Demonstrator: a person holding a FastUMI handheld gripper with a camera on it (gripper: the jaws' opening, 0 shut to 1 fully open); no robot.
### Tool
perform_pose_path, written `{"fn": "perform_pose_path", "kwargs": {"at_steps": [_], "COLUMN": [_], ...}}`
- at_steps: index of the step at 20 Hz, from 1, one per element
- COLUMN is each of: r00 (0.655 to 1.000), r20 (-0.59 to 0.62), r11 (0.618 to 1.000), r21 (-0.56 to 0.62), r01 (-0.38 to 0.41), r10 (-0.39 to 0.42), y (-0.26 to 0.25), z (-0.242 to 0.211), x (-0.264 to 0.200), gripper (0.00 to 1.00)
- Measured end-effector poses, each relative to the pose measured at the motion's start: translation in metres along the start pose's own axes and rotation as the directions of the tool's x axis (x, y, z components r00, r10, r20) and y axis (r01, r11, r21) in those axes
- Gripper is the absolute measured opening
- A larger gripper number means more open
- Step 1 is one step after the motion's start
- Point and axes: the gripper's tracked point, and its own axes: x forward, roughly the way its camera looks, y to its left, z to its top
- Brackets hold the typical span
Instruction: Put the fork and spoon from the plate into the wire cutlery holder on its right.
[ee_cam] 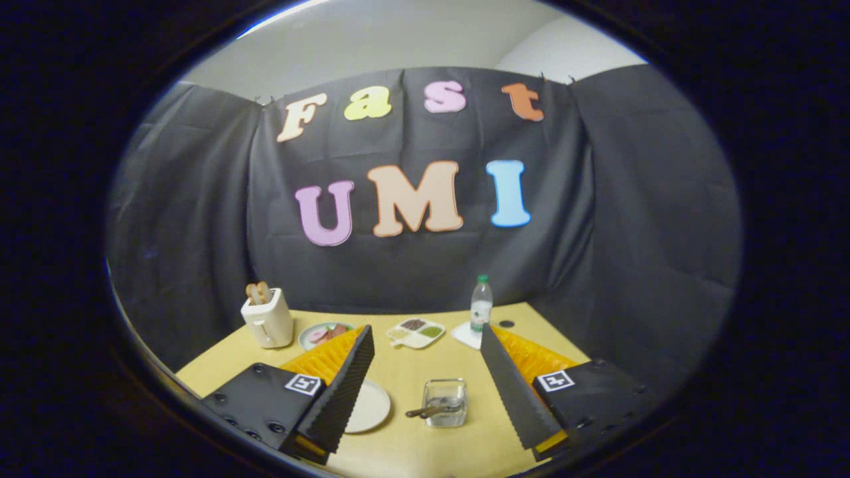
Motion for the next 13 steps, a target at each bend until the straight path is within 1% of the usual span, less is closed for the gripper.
{"fn": "perform_pose_path", "kwargs": {"at_steps": [3, 6, 10, 13], "r00": [1.000, 0.999, 0.998, 0.998], "r20": [0.019, 0.035, 0.062, 0.060], "r11": [1.000, 1.000, 1.000, 1.000], "r21": [0.000, 0.005, -0.001, -0.007], "r01": [-0.014, 0.004, 0.005, 0.012], "r10": [0.014, -0.004, -0.005, -0.011], "y": [0.009, 0.002, -0.001, -0.002], "z": [0.002, 0.007, 0.017, 0.013], "x": [0.001, 0.002, 0.005, 0.004], "gripper": [1.00, 1.00, 1.00, 1.00]}}
